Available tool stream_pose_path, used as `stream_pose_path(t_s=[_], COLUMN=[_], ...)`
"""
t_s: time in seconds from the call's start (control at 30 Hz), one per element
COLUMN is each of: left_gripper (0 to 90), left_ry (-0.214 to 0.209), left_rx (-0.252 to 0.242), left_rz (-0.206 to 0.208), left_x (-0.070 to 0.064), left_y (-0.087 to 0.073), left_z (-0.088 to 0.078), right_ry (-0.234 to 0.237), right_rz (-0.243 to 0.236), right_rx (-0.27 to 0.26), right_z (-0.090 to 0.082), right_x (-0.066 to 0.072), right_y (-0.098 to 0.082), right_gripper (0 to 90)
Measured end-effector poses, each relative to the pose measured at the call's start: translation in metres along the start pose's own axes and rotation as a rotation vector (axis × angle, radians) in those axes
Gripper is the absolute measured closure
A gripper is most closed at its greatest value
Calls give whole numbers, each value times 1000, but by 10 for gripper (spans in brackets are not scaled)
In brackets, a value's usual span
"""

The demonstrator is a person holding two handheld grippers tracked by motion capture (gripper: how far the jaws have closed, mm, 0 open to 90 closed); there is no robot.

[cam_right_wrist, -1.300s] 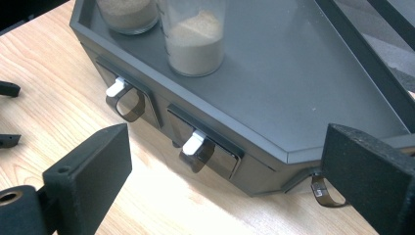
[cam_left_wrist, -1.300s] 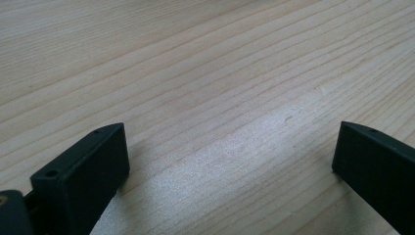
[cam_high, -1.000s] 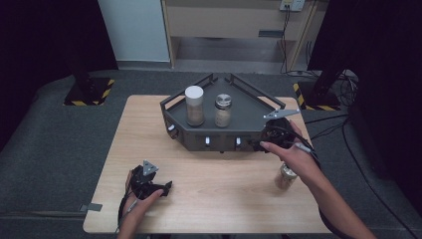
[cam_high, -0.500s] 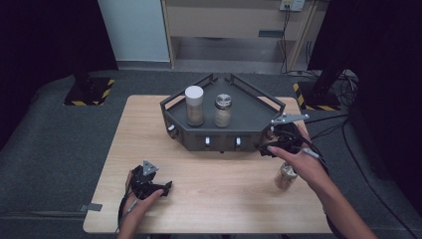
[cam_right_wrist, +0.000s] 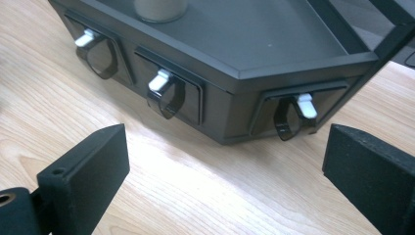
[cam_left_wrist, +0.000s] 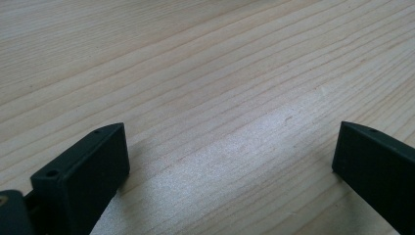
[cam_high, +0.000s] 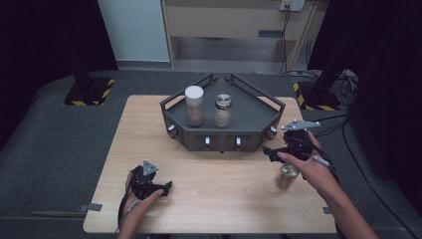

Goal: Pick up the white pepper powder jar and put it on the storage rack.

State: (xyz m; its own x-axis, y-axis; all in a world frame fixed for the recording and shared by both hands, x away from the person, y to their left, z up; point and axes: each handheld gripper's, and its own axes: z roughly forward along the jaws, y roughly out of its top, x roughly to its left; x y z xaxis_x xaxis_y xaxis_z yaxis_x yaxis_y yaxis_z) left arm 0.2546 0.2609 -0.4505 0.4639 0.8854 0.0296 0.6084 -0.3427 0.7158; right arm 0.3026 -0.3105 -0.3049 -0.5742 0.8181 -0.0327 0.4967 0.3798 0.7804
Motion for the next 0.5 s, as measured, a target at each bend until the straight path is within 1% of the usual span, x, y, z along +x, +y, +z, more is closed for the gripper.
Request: stream_pose_path(t_s=[0.37, 0.5], left_gripper=[0, 0], left_ry=[0, 0], left_rx=[0, 0], left_rz=[0, 0], left_x=[0, 0], left_y=[0, 0], left_z=[0, 0], right_ry=[-5, -13], right_rz=[11, 14], right_rx=[9, 9], right_z=[-3, -6], right_x=[-3, -4], right_y=[-13, -17], right_gripper=[34, 34])
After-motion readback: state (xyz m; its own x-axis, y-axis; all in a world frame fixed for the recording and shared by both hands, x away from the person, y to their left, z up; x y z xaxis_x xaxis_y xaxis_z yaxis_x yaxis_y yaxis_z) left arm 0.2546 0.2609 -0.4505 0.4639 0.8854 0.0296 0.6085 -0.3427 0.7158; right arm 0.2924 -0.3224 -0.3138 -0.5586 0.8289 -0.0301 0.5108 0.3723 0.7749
